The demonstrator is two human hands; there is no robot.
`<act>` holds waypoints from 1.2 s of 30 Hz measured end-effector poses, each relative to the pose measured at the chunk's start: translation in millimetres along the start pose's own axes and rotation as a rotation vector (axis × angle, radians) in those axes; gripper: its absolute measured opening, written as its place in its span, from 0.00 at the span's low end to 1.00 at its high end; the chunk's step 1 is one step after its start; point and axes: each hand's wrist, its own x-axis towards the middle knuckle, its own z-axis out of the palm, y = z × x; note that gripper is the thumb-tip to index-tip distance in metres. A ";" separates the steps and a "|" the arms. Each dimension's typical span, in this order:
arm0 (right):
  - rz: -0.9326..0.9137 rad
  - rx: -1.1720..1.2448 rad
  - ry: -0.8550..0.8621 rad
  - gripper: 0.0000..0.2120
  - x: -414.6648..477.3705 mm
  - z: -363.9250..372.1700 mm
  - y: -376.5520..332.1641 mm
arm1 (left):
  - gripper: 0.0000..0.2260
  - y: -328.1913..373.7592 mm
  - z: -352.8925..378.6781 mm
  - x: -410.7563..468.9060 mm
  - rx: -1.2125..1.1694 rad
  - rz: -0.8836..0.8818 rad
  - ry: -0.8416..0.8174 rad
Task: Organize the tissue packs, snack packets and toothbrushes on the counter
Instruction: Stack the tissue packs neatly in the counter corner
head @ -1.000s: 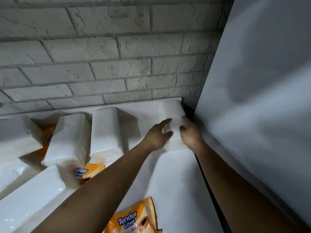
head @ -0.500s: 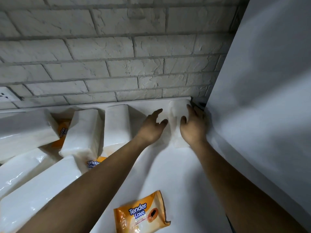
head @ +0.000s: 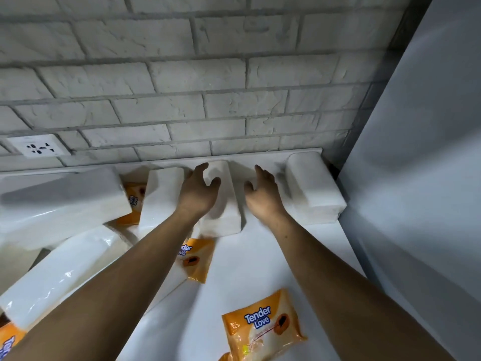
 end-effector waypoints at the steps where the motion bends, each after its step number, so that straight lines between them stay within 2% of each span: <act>1: 0.023 0.007 -0.029 0.29 -1.5 6.5 -4.2 | 0.26 -5.7 -3.5 0.3 0.008 -0.014 -0.019; 8: 0.089 -0.002 -0.136 0.29 -10.7 43.4 -16.7 | 0.29 -30.2 -9.7 1.0 0.023 -0.092 -0.157; 10: 0.100 -0.018 -0.171 0.28 -15.0 48.3 -18.6 | 0.25 -31.5 -8.8 -1.1 -0.006 -0.119 -0.194; 13: 0.114 -0.032 -0.193 0.27 -23.3 51.7 -19.1 | 0.13 -34.2 -9.2 -3.0 -0.012 -0.106 -0.239; 14: 0.122 -0.029 -0.183 0.27 -25.3 50.8 -18.5 | 0.13 -38.6 -8.0 -1.5 -0.009 -0.086 -0.243; 17: 0.157 -0.018 -0.136 0.28 -33.5 43.9 -15.1 | 0.22 -38.1 -7.3 -6.6 0.046 -0.076 -0.269; 22: 0.197 -0.015 -0.081 0.28 -60.2 26.1 -4.5 | 0.26 -23.6 2.0 -34.1 0.063 -0.048 -0.325; 25: 0.215 -0.018 -0.066 0.28 -75.8 15.0 4.8 | 0.24 -18.5 10.2 -49.2 0.043 -0.014 -0.338; 29: 0.237 -0.017 -0.060 0.28 -98.7 -0.6 19.2 | 0.13 -11.5 19.3 -71.7 0.019 0.024 -0.354; 36: 0.248 0.009 -0.059 0.28 -134.8 -24.7 44.3 | 0.16 -6.3 37.1 -107.4 -0.011 0.052 -0.429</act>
